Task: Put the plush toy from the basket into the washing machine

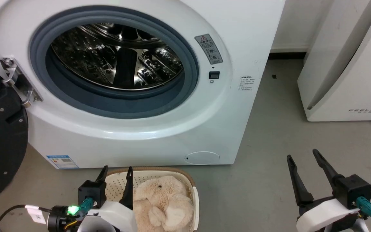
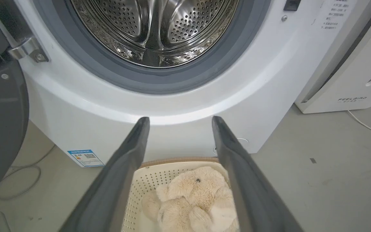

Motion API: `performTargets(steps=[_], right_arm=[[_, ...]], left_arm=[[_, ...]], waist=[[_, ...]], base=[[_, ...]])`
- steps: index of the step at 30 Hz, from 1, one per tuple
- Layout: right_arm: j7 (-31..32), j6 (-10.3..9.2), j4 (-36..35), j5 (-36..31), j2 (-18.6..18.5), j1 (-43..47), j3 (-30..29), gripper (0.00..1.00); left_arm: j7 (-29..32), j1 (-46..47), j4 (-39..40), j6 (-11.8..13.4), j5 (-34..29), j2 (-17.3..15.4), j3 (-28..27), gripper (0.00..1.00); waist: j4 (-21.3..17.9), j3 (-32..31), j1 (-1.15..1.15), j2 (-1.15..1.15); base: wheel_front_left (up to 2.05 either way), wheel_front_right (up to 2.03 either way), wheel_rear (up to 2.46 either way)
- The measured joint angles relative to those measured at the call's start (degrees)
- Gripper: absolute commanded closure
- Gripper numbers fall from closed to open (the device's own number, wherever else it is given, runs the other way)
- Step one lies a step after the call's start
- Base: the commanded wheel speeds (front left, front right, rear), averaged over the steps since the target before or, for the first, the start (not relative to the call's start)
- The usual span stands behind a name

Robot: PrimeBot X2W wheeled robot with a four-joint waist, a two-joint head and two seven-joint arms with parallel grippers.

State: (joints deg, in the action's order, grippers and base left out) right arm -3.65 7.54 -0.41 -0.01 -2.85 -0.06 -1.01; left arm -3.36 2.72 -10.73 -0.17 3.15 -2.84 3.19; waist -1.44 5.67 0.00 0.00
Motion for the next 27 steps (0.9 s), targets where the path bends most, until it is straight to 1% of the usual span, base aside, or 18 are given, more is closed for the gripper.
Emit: performTargets(steps=[8, 20, 27], right_arm=[[-0.69, 0.0, -0.37, -0.11, 0.0, -1.11, 0.18, 0.0], [-2.38, 0.0, -1.6, -0.13, 0.0, -2.69, -0.23, 0.0], [-3.15, 0.0, -2.07, -0.01, 0.0, -3.46, -0.33, 0.0]], left_arm=[[-0.23, 4.28, -6.72, -0.03, 1.01, -0.08, 0.37, 0.0], [-0.54, 10.43, -17.92, -1.55, 2.3, -0.8, 2.05, 0.0], [0.38, 13.93, -23.41, -1.62, 3.75, -1.35, 2.67, 0.0]], waist=[[-0.43, 3.24, 0.0, 0.0], [-1.7, 8.58, 0.0, 0.0], [-2.59, 11.93, 0.01, 0.0]], base=[[0.0, 0.0, 0.0], [0.0, 0.0, 0.0], [0.0, 0.0, 0.0]])
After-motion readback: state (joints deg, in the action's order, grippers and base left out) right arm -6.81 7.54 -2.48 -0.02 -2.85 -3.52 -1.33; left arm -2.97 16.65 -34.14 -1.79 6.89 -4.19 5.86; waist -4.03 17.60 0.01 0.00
